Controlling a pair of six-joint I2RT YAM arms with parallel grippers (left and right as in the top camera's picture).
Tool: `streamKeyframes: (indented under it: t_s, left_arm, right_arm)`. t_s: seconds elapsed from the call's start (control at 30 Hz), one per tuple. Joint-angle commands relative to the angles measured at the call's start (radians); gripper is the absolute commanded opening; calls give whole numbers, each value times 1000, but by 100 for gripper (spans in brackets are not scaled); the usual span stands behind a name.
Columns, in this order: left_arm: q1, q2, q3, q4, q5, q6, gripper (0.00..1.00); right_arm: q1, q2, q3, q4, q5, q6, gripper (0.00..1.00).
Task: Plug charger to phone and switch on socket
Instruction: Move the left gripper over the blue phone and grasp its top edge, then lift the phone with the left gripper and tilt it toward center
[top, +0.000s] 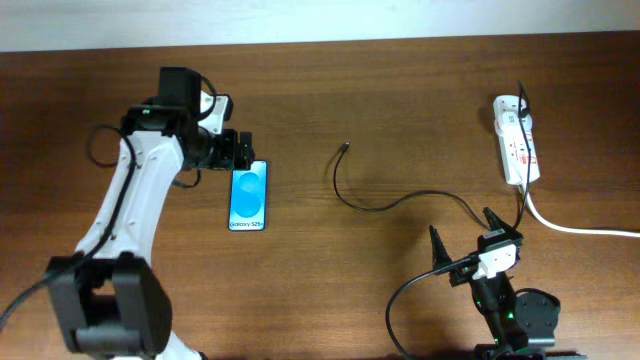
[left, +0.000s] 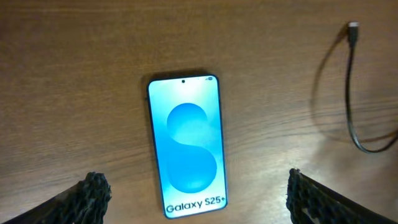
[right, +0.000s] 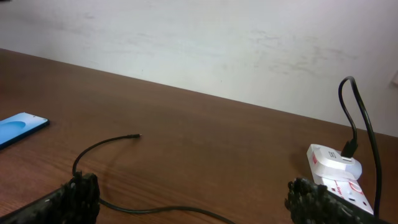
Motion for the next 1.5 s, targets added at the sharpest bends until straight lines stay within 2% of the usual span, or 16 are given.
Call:
streamKeyframes:
  t_s: [0.0, 0.13, 0.47, 0.6, 1.03, 1.47]
  left_arm:
    - [-39, 66, 11, 25, -25, -14, 94]
    - [-89, 129, 11, 29, -180, -82, 99]
    - [-103, 259, 11, 36, -183, -82, 98]
    - [-104, 280, 11, 40, -183, -161, 96]
    - [-124, 347, 11, 40, -183, -196, 94]
    - [-130, 349, -23, 12, -180, -216, 83]
  right_arm:
    - [8, -6, -8, -1, -12, 11, 98]
    - [8, -6, -8, -1, -13, 11, 98]
    - [8, -6, -8, -1, -12, 11, 98]
    - [8, -6, -8, -1, -12, 11, 98]
    - [8, -6, -8, -1, -12, 11, 98]
    - [8, -6, -8, -1, -12, 11, 98]
